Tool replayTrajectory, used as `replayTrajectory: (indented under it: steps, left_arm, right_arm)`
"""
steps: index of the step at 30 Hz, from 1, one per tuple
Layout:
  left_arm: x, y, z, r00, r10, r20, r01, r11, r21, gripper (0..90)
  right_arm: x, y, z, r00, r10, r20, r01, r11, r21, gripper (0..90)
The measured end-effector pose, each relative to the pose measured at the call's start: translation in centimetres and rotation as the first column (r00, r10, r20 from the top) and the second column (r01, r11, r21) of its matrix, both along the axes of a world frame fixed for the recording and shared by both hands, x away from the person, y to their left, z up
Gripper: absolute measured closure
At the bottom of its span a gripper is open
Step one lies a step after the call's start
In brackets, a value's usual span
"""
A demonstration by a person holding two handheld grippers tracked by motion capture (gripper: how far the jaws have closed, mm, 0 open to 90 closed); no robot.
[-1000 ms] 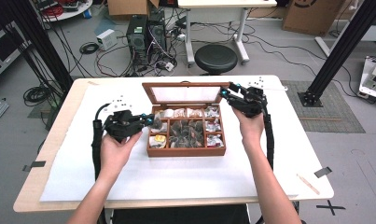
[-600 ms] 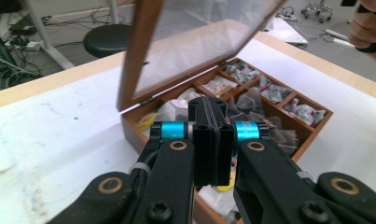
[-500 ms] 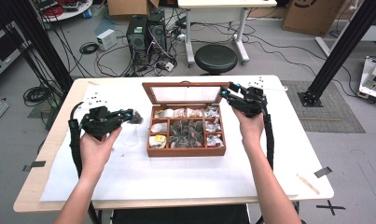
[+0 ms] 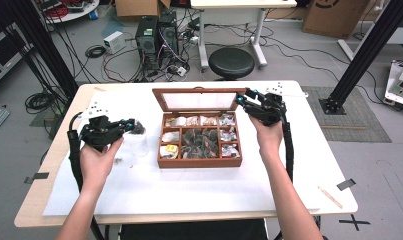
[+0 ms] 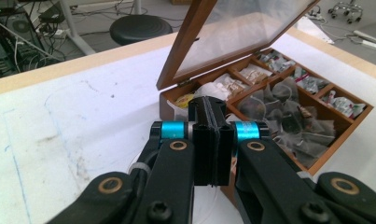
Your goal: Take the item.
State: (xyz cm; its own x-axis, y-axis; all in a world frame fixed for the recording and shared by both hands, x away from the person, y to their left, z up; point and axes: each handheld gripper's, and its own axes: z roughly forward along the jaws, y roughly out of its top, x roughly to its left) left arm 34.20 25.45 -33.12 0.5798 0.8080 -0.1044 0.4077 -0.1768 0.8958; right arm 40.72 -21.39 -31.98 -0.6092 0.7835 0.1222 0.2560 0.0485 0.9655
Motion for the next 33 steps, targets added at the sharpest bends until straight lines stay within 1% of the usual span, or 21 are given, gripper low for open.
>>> replayTrajectory:
  steps: [3,13,20,24,33]
  left_arm:
    - [0.1,0.3,-0.5,0.9999,0.013,-0.005,-0.013,0.9999,0.0,89.2]
    - [0.3,0.5,-1.7,0.9993,0.021,-0.03,-0.021,0.9997,0.011,89.3]
    - [0.4,0.6,-2.1,0.999,0.025,-0.038,-0.025,0.9997,0.008,89.2]
    - [0.4,0.8,-2.5,0.9986,0.027,-0.044,-0.027,0.9996,0.013,89.2]
    - [0.5,0.8,-2.8,0.9985,0.029,-0.047,-0.028,0.9995,0.012,89.1]
  right_arm:
    - [0.0,0.0,0.0,1.0,0.0,-0.001,0.0,1.0,0.0,56.0]
    - [0.0,0.0,0.0,1.0,0.0,0.0,0.0,1.0,0.0,56.0]
    - [0.0,0.0,0.0,1.0,0.001,0.001,-0.001,1.0,-0.001,56.0]
    - [0.0,0.0,0.0,1.0,0.0,0.0,0.0,1.0,-0.001,56.0]
    - [0.0,0.0,0.0,1.0,-0.001,-0.001,0.001,1.0,0.0,55.9]
